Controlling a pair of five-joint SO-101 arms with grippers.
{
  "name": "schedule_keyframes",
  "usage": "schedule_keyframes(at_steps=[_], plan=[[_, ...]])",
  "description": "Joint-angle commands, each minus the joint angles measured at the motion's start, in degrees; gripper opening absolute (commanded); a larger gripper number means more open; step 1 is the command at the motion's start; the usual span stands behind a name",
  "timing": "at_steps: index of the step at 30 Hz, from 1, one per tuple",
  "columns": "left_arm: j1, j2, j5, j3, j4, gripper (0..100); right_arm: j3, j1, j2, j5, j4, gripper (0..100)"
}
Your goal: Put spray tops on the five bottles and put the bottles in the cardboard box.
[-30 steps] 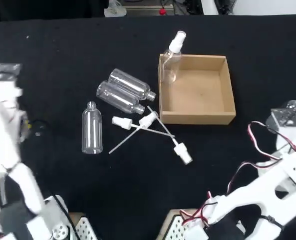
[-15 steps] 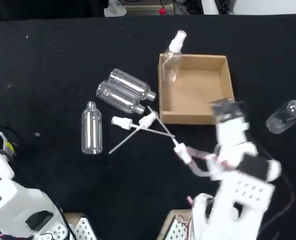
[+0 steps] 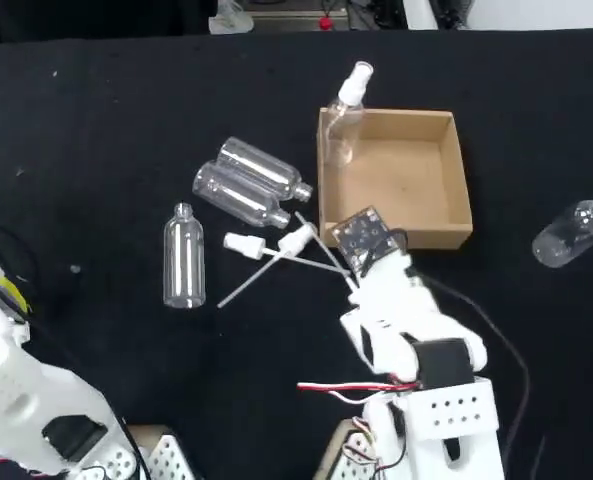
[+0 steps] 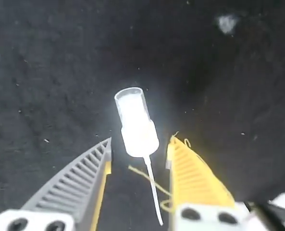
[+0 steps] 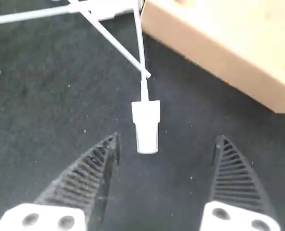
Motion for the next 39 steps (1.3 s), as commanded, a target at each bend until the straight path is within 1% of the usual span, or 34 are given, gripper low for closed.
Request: schedule_keyframes(at_steps=[1, 8, 17, 19, 21, 22, 24, 25, 27, 29, 31, 34, 36, 39], plan=[[-0.2, 4.0, -0.4, -5.0, 2.3, 19, -0.8, -1.1, 0.4, -0.7, -1.8, 27.9], [-0.7, 11.9, -0.4, -10.2, 1.9, 19, -0.6, -1.1, 0.4, -0.8, -1.8, 27.9], [-0.4, 14.0, -0.5, -10.1, 1.9, 18, -0.9, -1.1, 0.4, -1.0, -1.9, 27.9], [-0.2, 13.8, -0.5, -10.1, 2.0, 13, -0.9, -1.1, 0.4, -1.1, -2.1, 27.9], [0.1, 13.7, -0.4, -10.2, 2.0, 4, -0.9, -1.1, 0.4, -1.1, -2.2, 27.9], [0.3, 13.7, -0.4, -10.2, 2.1, 2, -1.0, -1.0, 0.4, -1.1, -2.2, 27.9], [0.4, 13.6, -0.4, -10.9, 4.2, 5, -1.9, -0.7, 0.4, -1.1, -2.2, 27.9], [0.6, 13.5, -0.4, -11.9, 6.0, 4, -2.7, -0.2, 0.4, -1.1, -2.1, 27.9], [1.5, 12.3, -0.4, -13.9, 10.0, 3, -5.2, 2.5, 0.6, -1.2, -2.1, 27.9], [2.4, 10.0, 0.2, -15.5, 12.7, 3, -9.5, 6.8, 1.0, -1.2, -1.8, 27.9], [3.1, 5.7, 2.2, -16.2, 12.5, 3, -14.5, 13.1, 1.1, -1.2, -0.8, 27.8], [5.0, -2.3, 5.5, -15.2, 12.4, 3, -21.9, 24.5, 2.4, -1.2, 1.1, 27.6], [7.2, -7.8, 8.4, -12.4, 12.1, 3, -26.6, 32.1, 5.7, -1.2, 1.4, 27.8], [12.9, -16.2, 13.8, -7.0, 11.2, 3, -33.2, 41.1, 13.0, -1.0, 1.1, 27.9]])
